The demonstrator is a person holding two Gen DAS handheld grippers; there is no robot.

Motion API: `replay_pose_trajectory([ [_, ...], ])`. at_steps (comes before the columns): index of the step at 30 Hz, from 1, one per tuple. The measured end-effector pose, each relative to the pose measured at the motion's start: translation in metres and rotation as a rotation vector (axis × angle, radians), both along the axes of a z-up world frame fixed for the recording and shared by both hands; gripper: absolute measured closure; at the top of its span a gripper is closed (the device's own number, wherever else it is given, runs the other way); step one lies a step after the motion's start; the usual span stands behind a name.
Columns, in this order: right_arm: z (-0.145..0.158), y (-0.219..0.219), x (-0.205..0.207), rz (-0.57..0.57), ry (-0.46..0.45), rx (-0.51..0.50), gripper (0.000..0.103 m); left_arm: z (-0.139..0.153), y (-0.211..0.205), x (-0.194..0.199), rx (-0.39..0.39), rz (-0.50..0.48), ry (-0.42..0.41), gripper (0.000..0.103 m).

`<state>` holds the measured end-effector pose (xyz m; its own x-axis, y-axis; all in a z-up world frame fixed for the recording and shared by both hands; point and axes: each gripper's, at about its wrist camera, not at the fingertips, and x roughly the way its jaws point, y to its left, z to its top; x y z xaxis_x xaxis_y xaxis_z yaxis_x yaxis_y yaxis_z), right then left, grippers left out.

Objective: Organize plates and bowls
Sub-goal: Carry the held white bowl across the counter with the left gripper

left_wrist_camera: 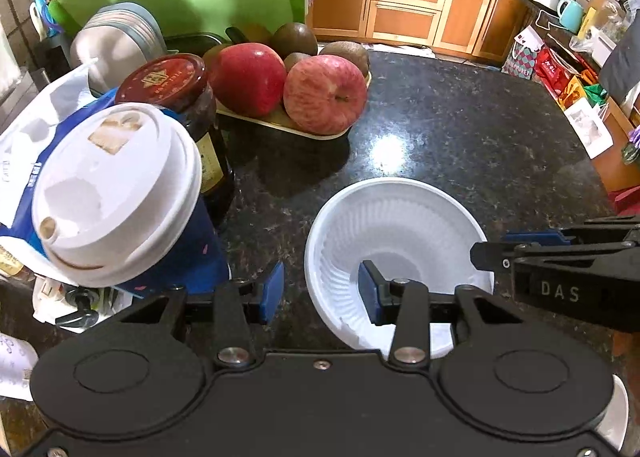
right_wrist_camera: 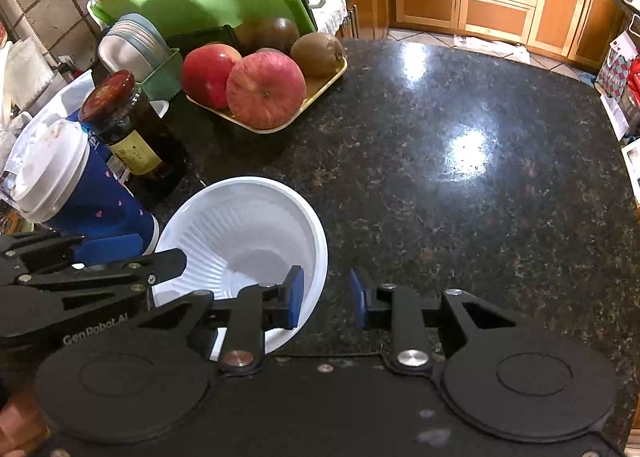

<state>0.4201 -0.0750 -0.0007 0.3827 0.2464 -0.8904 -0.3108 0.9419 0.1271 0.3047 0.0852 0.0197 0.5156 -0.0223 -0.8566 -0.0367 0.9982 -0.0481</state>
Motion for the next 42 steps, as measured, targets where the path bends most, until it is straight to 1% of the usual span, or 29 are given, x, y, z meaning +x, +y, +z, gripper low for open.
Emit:
replay_pose_trajectory([
  [6,-0.008,0.005,0.002,0.011,0.011,-0.005,0.077,-0.005,-0.005,0.006,0.004,-0.012,0.008,0.053],
  [9,-0.009,0.006,0.001,0.02,0.009,-0.01,0.079,-0.007,-0.009,0.009,0.022,-0.014,0.007,0.053],
  [12,-0.01,0.007,0.001,0.027,0.003,-0.014,0.083,-0.008,-0.013,0.01,0.037,-0.019,0.002,0.054],
  [16,-0.011,0.009,-0.001,0.029,-0.007,-0.023,0.085,-0.009,-0.016,0.011,0.061,-0.019,-0.009,0.055],
  [18,-0.011,0.01,-0.002,0.035,-0.013,-0.021,0.088,-0.011,-0.017,0.012,0.068,-0.024,-0.006,0.063],
  [20,-0.01,0.011,-0.003,0.039,-0.016,-0.018,0.088,-0.013,-0.017,0.014,0.066,-0.024,0.007,0.065],
  [22,-0.008,0.012,-0.005,0.046,-0.025,-0.018,0.088,-0.013,-0.018,0.014,0.076,-0.023,0.004,0.066],
  [24,-0.005,0.011,-0.007,0.047,-0.037,-0.022,0.088,-0.012,-0.017,0.012,0.069,-0.022,0.007,0.07],
  [29,0.005,0.009,-0.011,0.046,-0.052,-0.008,0.088,-0.002,-0.015,0.007,0.054,-0.018,-0.011,0.07],
  [35,0.023,0.005,-0.024,0.045,-0.084,0.001,0.088,0.018,-0.014,-0.005,0.043,-0.016,-0.033,0.07],
  [42,0.058,-0.006,-0.057,0.048,-0.143,0.015,0.088,0.044,-0.02,-0.026,0.049,-0.027,-0.069,0.069],
])
